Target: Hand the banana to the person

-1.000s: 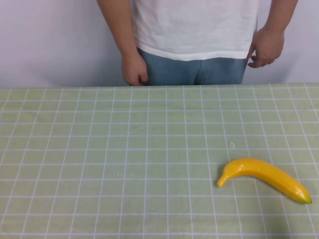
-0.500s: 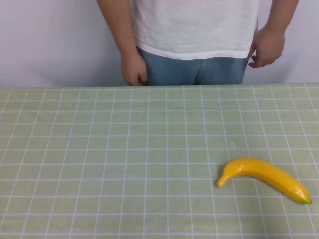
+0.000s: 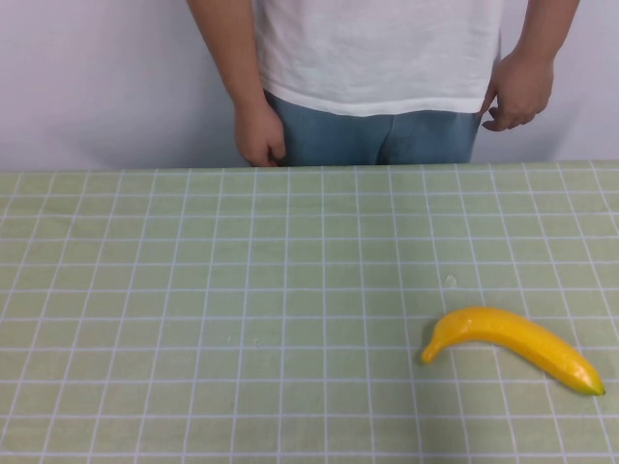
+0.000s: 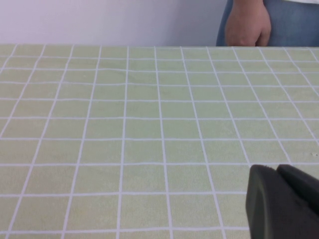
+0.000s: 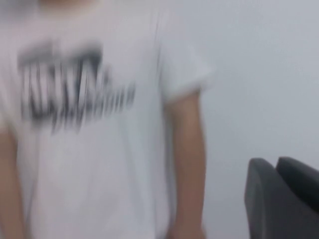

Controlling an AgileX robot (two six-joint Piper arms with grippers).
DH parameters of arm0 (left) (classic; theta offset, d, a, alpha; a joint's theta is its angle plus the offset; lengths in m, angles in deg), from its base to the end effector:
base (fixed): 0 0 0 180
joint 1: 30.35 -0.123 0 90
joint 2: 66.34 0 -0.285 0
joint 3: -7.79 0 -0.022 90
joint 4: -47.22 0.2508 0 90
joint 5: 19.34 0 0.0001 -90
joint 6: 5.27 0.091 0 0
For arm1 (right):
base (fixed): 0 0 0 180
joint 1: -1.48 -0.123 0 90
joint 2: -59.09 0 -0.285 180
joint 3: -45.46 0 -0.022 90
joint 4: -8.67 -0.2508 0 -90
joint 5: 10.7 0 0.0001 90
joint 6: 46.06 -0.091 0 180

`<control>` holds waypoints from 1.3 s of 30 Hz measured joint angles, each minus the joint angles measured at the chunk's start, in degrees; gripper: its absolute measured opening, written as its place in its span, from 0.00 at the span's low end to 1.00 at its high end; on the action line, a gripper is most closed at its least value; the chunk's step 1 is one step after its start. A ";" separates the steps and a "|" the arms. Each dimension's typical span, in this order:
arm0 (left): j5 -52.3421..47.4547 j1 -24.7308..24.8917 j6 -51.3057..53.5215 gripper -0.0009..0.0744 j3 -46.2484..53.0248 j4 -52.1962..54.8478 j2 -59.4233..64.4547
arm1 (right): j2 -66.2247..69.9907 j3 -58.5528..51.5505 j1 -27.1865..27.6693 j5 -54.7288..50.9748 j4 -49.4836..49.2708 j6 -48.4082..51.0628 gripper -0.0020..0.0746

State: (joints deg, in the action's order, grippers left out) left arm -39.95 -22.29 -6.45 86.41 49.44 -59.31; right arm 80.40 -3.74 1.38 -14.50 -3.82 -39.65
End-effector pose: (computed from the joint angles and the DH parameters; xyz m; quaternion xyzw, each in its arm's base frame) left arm 0.0525 -0.0062 0.1733 0.0584 0.7978 -0.0320 0.5993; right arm 0.0512 0.0014 0.3556 0.0256 0.6028 0.0471 0.7961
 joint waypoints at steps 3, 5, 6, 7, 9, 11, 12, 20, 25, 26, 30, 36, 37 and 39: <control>0.00 0.00 0.00 0.01 0.00 0.00 0.00 | 8.47 6.98 0.00 -13.00 0.37 0.34 0.02; 0.00 0.00 0.00 0.01 0.00 0.00 0.00 | 14.68 10.32 0.00 -21.80 1.30 0.81 0.02; 0.00 0.00 0.00 0.01 0.00 0.00 0.00 | 16.97 11.33 0.00 -24.87 1.83 1.66 0.02; 0.00 0.00 0.00 0.01 0.00 0.00 0.00 | 19.57 12.32 0.00 -28.30 2.64 3.18 0.02; 0.00 0.00 0.00 0.01 0.00 0.00 0.00 | 23.36 13.24 0.00 -32.18 3.42 5.78 0.02; 0.00 0.00 0.00 0.01 0.00 0.00 0.00 | 26.67 13.46 0.00 -34.32 2.65 6.76 0.02; 0.00 0.00 0.00 0.01 0.00 0.00 0.00 | 28.22 13.51 0.00 -35.11 2.10 6.94 0.02; 0.00 0.00 0.00 0.01 0.00 0.00 0.00 | 40.98 13.76 -1.76 -39.66 1.32 7.38 0.02; 0.00 0.00 0.00 0.01 0.00 0.00 0.00 | 50.55 17.35 -4.45 -43.71 1.32 7.88 0.02; 0.00 0.00 0.00 0.01 0.00 0.00 0.00 | 52.69 18.52 -5.05 -44.68 1.32 8.30 0.02; 0.00 0.00 0.00 0.01 0.00 0.00 0.00 | 60.29 22.76 -7.69 -46.92 1.52 10.04 0.05; 0.00 0.00 0.00 0.01 0.00 0.00 0.00 | 69.26 26.37 -12.02 -45.78 7.31 10.86 0.32; 0.00 0.00 0.00 0.01 0.00 0.00 0.00 | 70.72 26.50 -12.28 -45.38 8.17 10.86 0.38; 0.00 0.00 0.00 0.01 0.00 0.00 0.00 | 73.35 26.64 -12.50 -44.84 9.00 10.86 0.51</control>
State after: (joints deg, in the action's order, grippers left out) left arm -39.95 -22.29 -6.45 86.41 49.44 -59.31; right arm 153.75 22.90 -11.13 -59.34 5.18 -28.79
